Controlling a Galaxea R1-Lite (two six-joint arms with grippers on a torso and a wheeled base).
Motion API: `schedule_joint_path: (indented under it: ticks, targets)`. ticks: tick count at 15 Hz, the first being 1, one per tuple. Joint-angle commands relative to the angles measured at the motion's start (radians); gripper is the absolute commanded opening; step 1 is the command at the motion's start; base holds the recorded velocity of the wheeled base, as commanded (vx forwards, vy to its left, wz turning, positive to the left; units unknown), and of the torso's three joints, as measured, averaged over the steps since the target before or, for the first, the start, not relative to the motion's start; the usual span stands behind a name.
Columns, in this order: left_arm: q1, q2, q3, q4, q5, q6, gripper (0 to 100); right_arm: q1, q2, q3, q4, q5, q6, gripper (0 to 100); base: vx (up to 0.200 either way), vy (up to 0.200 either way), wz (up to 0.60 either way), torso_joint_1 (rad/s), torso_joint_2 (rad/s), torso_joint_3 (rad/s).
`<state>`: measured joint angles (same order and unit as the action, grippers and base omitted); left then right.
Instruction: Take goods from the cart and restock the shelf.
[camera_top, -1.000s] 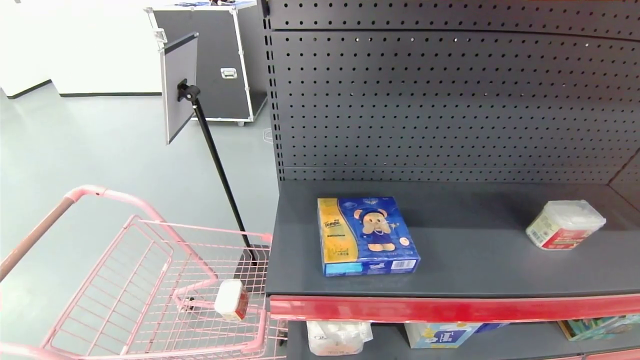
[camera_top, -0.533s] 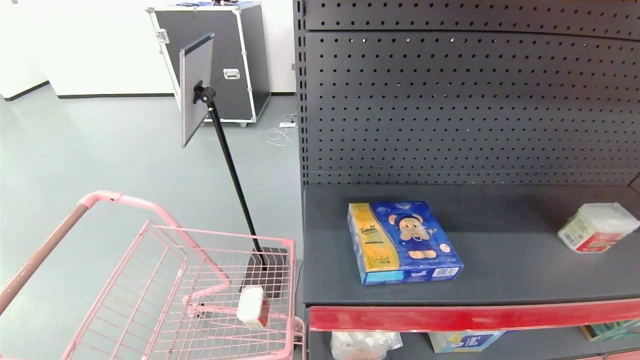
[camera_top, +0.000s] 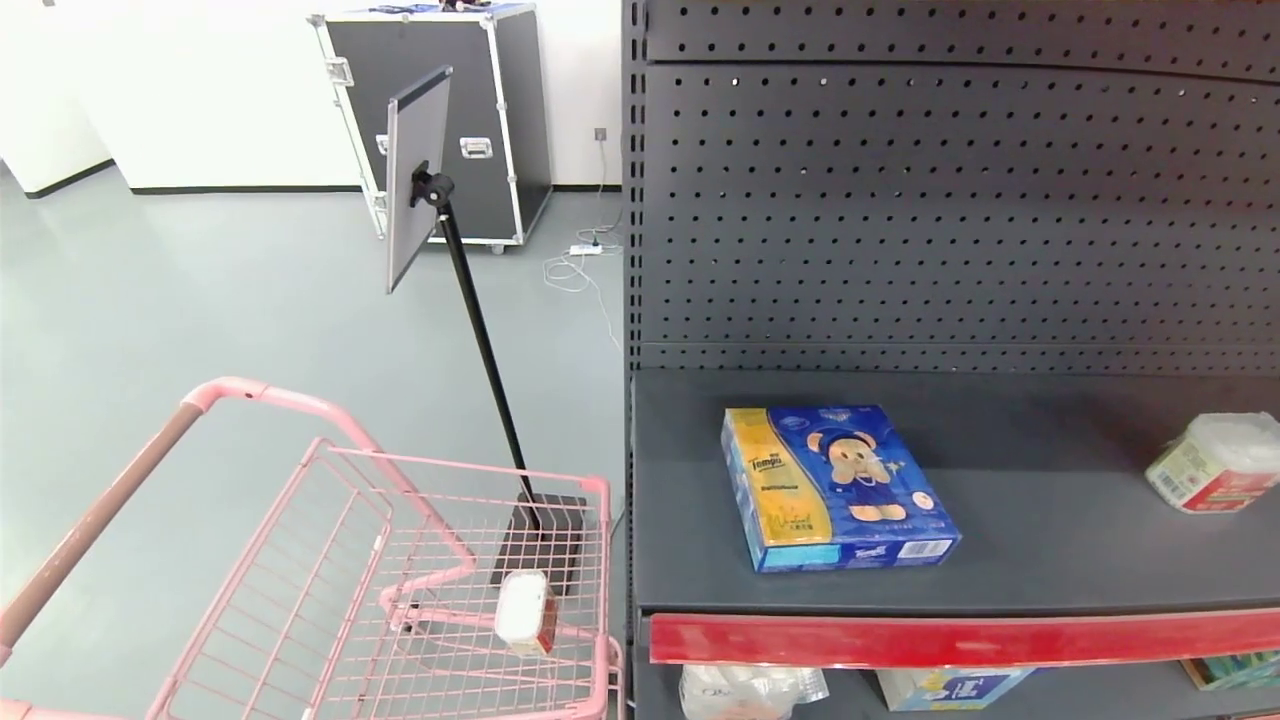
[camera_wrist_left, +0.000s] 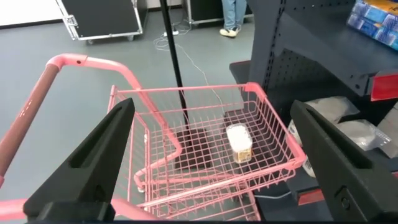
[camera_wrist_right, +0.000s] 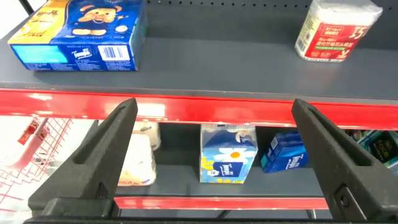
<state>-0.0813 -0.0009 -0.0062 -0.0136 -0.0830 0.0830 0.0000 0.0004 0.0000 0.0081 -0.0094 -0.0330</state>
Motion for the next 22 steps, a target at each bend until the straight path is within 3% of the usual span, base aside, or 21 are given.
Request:
schedule_joint_path:
  ticks: [1,22]
  targets:
    - [0.0,0.001,0.0,0.0,0.0,0.0,100,0.0,0.001,0.0,0.0,0.0,-0.001,100,0.0,0.2,0.0,-0.002,0.01,0.002]
    - [0.0,0.001,0.0,0.0,0.0,0.0,100,0.0,0.001,0.0,0.0,-0.001,0.001,100,-0.019,0.01,0.0,0.0,0.0,0.001]
